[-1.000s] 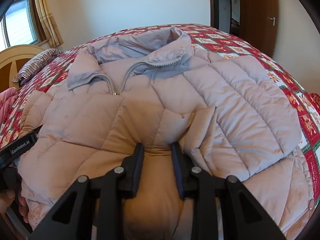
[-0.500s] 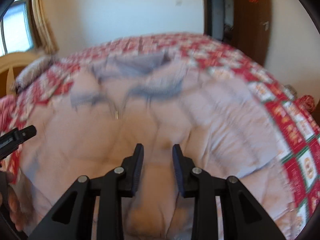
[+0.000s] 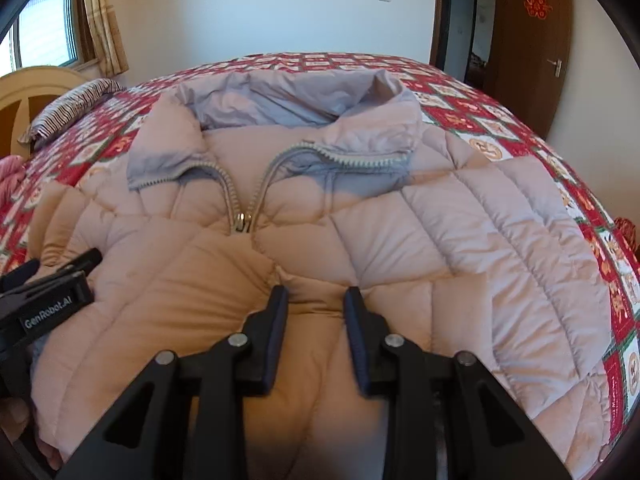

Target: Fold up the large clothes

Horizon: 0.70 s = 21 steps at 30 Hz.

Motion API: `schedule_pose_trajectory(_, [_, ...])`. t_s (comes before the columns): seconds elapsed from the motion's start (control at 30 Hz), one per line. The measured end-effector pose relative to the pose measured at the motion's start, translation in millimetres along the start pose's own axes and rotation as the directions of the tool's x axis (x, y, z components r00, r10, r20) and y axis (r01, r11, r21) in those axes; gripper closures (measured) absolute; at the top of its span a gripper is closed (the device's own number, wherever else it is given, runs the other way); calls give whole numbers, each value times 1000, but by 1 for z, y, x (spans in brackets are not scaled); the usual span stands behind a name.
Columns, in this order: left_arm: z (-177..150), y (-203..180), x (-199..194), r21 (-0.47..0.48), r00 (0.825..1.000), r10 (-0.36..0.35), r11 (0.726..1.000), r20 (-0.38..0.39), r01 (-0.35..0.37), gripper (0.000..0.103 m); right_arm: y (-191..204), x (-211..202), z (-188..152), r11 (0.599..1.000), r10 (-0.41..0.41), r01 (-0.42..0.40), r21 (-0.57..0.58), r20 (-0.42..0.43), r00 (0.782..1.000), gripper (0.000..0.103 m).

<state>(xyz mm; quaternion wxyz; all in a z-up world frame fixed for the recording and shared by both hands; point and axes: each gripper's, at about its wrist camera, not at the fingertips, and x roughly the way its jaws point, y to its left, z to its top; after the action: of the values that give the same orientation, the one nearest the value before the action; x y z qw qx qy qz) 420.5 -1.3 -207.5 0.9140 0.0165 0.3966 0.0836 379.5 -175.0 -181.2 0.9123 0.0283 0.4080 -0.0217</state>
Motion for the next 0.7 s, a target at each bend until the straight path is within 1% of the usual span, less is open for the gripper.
schedule_pose_trajectory(0.17, [1,-3,3,11,1000,5,1000,-9,-5,4,-3,1,-2,1000,8,-8,17,13,1000,70])
schedule_pose_trajectory(0.27, [6,-3,3,19,999,-10,1000,-38,10,4,1,1,-1,1000,1,-1,9,12,1000,70])
schedule_pose_trajectory(0.33, [12,0,-4,45,996,-16,999,-82,20,4,1,1,0,1000,3,-3,6,8,1000,70])
schedule_pose_trajectory(0.37, [17,3,-13,52,996,-15,998,-90,19,4,0,0,1,1000,14,-14,6,4,1000,70])
schedule_pose_trajectory(0.4, [24,7,-29,54,997,-17,998,-69,20,4,-4,-2,3,999,35,-35,4,-6,999,69])
schedule_pose_trajectory(0.47, [39,13,-57,58,998,-67,996,10,67,4,-10,-9,8,996,89,-89,-8,-37,995,55])
schedule_pose_trajectory(0.5, [52,14,-70,61,994,-90,994,57,87,4,-15,-14,13,992,121,-123,-21,-53,991,35])
schedule_pose_trajectory(0.53, [60,12,-74,64,992,-105,993,70,101,4,-18,-18,19,990,134,-135,-31,-50,990,15])
schedule_pose_trajectory(0.57, [72,8,-74,71,989,-133,989,69,128,4,-21,-23,24,992,121,-123,-37,-30,992,13])
schedule_pose_trajectory(0.6, [84,1,-67,79,986,-160,985,47,156,4,-25,-28,32,994,100,-100,-47,-2,995,13])
schedule_pose_trajectory(0.63, [94,-6,-59,84,985,-169,983,29,166,4,-29,-30,43,994,88,-87,-63,19,996,13])
schedule_pose_trajectory(0.7, [110,-23,-40,125,989,-148,982,28,143,4,-35,-25,66,996,55,-52,-76,30,998,13])
